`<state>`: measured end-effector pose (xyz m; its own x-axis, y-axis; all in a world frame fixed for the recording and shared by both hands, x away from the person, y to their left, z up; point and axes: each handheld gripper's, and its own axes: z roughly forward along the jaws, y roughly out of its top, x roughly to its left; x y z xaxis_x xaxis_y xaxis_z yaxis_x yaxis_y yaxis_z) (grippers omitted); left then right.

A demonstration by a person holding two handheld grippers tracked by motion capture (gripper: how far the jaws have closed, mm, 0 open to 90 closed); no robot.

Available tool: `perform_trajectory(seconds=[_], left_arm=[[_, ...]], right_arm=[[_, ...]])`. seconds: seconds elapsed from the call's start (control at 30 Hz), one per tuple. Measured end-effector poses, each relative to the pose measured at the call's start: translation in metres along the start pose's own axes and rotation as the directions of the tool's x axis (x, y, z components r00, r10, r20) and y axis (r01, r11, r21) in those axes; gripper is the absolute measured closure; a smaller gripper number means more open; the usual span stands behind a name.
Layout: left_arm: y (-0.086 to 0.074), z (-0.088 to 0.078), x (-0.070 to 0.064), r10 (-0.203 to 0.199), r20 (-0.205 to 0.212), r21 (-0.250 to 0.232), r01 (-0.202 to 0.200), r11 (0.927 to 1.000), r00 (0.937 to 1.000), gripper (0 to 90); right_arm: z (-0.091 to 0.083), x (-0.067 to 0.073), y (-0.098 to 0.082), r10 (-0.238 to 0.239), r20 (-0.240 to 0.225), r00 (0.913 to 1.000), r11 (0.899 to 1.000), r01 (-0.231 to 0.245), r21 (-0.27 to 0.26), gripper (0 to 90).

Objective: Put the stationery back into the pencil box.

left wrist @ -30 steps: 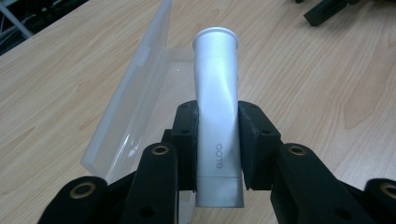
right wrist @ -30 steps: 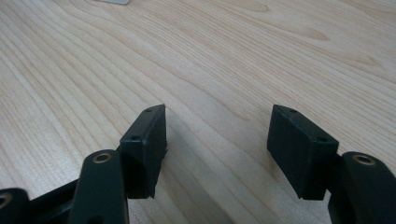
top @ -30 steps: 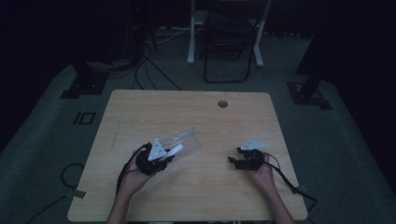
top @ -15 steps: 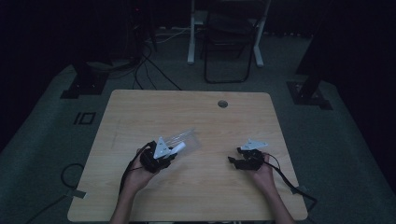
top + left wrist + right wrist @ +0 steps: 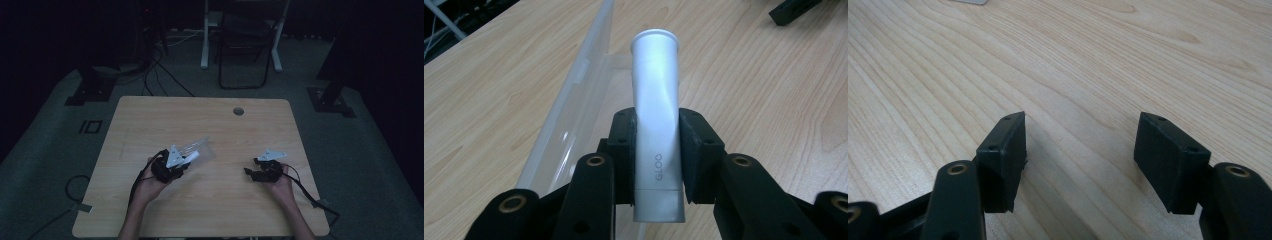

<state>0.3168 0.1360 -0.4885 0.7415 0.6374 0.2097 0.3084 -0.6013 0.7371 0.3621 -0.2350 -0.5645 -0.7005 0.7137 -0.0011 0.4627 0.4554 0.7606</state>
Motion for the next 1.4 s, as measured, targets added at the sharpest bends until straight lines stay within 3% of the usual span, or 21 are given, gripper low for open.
perform_trajectory(seconds=[1.4], left_arm=[[0.003, 0.025, 0.007, -0.001, -0.028, 0.035, 0.002, 0.9994, 0.9996, 70.6]], right_arm=[[0.000, 0.000, 0.000, -0.001, -0.001, 1.0000, 1.000, 0.001, 0.001, 37.3]])
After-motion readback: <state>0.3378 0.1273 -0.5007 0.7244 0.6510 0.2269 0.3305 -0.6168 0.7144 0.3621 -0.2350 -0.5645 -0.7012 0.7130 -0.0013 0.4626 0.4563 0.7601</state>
